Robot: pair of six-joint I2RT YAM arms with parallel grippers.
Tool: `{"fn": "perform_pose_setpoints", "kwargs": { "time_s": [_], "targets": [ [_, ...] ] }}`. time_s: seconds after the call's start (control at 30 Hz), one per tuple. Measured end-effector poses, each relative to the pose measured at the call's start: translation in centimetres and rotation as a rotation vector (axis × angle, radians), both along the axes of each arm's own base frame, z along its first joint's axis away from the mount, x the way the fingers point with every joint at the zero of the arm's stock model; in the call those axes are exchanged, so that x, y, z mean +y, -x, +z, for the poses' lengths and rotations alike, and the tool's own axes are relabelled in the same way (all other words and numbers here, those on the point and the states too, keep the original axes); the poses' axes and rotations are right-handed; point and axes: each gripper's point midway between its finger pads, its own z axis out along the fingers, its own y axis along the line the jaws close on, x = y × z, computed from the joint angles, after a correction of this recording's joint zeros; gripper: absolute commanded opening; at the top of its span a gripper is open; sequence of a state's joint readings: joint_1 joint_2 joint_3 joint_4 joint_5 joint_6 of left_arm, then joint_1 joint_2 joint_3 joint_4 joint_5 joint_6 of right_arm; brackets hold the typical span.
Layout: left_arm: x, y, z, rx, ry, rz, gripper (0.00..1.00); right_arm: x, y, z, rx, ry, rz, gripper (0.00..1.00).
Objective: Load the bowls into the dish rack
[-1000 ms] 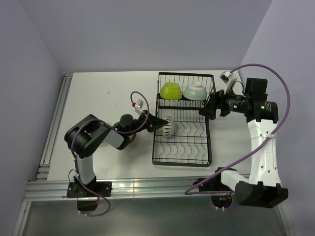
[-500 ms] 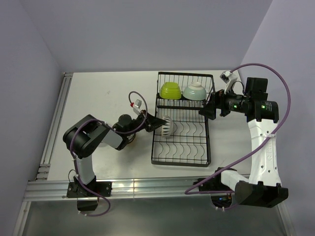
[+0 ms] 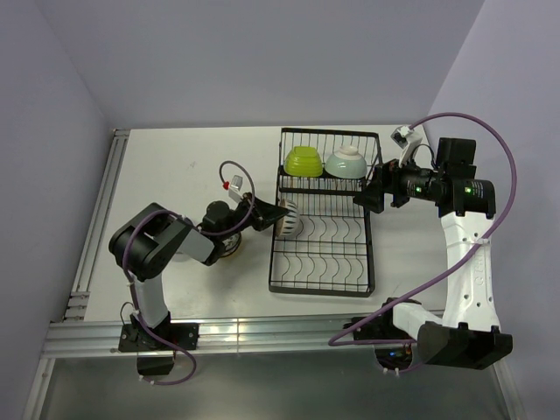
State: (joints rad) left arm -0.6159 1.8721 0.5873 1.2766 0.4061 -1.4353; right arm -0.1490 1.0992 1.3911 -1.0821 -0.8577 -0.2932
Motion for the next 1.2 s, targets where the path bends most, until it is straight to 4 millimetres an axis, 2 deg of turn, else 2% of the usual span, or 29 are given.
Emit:
{"fn": "perform_pose_setpoints", "kwargs": {
  "time_s": [0.27, 0.43, 0.53, 0.67, 0.83, 1.2],
  "targets": [
    [0.1, -0.3, 0.2, -0.005, 0.003, 0.006, 0.00, 0.0, 0.0, 0.0, 0.000, 0.000, 0.000, 0.97],
    [-0.2, -0.3, 0.5, -0.008, 0.009, -0.002, 0.00, 0.0, 0.0, 0.0, -0.002, 0.002, 0.001, 0.96],
    [-0.9, -0.1, 1.2, -0.014, 0.027, -0.021, 0.00, 0.0, 0.0, 0.0, -0.002, 0.002, 0.002, 0.96],
    [-2.4, 1.1, 2.1, -0.009, 0.052, -0.068, 0.00, 0.0, 0.0, -0.1, -0.004, 0.006, 0.004, 0.96],
    [-3.4, 2.2, 1.6, 0.028, 0.058, -0.102, 0.00, -0.1, 0.0, -0.1, -0.007, 0.014, 0.006, 0.96],
    [-2.7, 0.8, 1.0, 0.073, 0.075, -0.068, 0.00, -0.2, 0.1, -0.2, -0.003, 0.017, 0.005, 0.96]
  ]
}}
